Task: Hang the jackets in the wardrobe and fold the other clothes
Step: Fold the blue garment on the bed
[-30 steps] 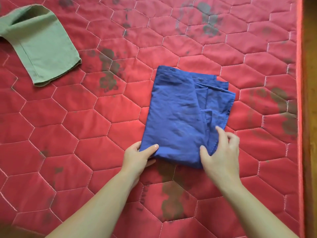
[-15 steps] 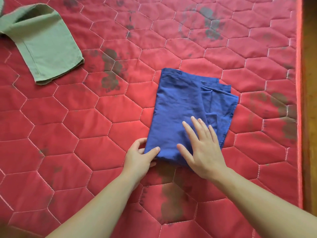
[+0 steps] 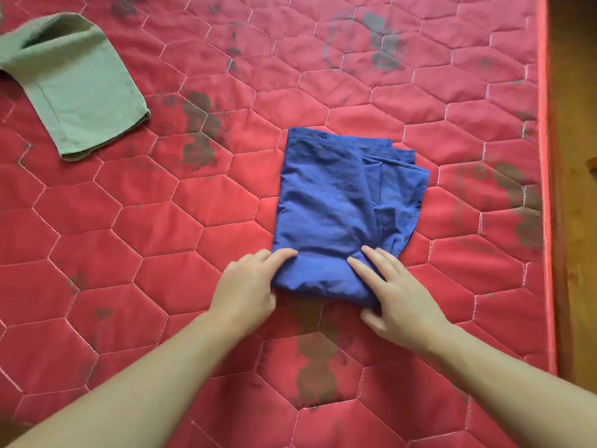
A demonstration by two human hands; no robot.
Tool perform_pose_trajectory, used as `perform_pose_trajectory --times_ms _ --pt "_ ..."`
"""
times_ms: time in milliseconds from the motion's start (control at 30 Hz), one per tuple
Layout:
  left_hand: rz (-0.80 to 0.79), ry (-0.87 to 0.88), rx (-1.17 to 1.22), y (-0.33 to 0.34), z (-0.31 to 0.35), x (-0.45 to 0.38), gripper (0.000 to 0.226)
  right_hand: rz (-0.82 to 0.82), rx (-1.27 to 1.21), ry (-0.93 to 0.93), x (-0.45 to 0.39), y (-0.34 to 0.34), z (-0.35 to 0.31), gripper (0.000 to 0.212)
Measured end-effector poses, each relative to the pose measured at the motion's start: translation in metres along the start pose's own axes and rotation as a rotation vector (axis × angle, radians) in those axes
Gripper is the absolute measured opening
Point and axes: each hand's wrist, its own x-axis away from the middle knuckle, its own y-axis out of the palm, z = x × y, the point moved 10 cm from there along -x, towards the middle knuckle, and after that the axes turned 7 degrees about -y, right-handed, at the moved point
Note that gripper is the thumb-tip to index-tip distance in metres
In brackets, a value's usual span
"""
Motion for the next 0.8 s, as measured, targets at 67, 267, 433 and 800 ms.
perform_pose_trajectory --times_ms 67,267,433,800 --pt "0.118 0.073 -0.145 -0.011 0.010 -0.005 0.061 0.011 0.048 0.001 -0.001 -0.005 -0.001 0.082" --pt "0.193 0.271 -0.096 -0.033 0.025 -0.006 0.028 0.081 -0.058 0.029 -0.005 -0.040 0.001 0.028" --pt "-0.034 0.211 0.369 -0.044 0.025 0.003 0.033 0.108 -0.644 0.174 0.007 -0.073 0.022 0.031" --pt "0.051 -0.239 0.739 -0.026 0.007 -0.014 0.024 0.031 -1.401 0.476 0.024 -0.023 0.036 0.046"
